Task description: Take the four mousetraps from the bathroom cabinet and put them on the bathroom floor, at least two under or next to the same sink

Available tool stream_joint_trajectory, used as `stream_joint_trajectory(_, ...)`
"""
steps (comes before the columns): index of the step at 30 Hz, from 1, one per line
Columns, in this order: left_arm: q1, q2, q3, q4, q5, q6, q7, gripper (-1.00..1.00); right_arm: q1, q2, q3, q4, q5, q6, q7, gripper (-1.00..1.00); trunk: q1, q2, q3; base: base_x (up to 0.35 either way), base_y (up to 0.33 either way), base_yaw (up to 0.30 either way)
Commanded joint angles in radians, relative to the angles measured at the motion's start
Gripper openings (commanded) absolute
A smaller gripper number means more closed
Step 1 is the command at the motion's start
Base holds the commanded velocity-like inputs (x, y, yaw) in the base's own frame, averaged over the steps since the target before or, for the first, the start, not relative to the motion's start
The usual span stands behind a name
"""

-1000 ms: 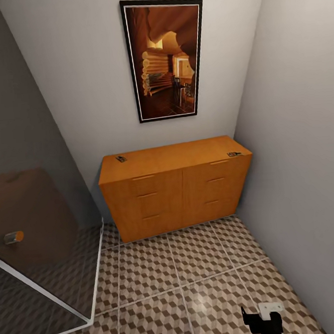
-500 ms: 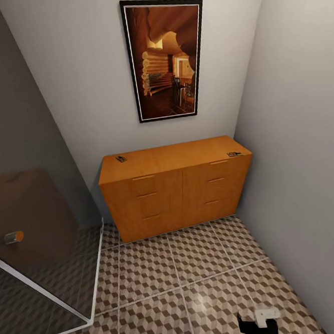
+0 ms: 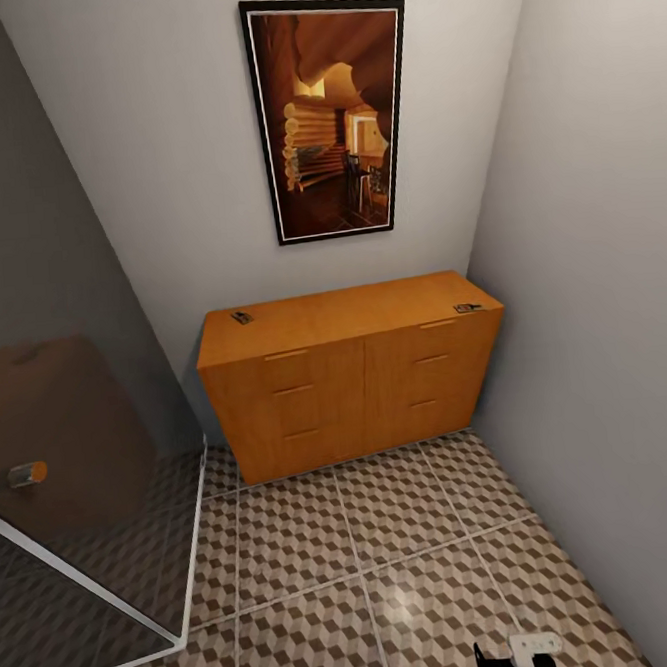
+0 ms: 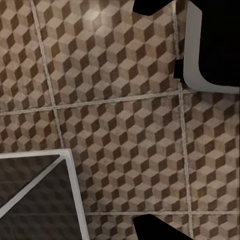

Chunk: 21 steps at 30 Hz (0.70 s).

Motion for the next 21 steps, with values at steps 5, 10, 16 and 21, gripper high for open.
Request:
stream_joint_trajectory(5, -0.001, -0.003, -0.009, 0.002, 0.005, -0.005, 0.002, 1.00, 0.000, 0.002, 0.009, -0.001, -0.008, -0.005, -0.002, 1.00, 0.001, -0.002, -0.002, 0.000, 0.000, 0.000)
stream_joint_trajectory(10, -0.001, -0.006, -0.009, 0.000, 0.004, -0.005, 0.000, 1.00, 0.000, 0.003, 0.009, -0.010, -0.006, -0.007, -0.003, 1.00, 0.001, -0.002, -0.002, 0.000, 0.000, 0.000)
stream_joint_trajectory(16, -0.001, -0.010, -0.009, -0.001, 0.004, -0.006, -0.001, 1.00, 0.000, 0.002, 0.008, -0.035, -0.005, -0.003, -0.008, 1.00, 0.001, -0.002, -0.002, 0.000, 0.000, 0.000)
stream_joint_trajectory(21, -0.001, -0.012, -0.009, -0.001, 0.004, -0.005, -0.002, 1.00, 0.000, 0.002, 0.008, -0.063, 0.000, 0.012, -0.023, 1.00, 0.001, -0.002, -0.002, 0.000, 0.000, 0.000)
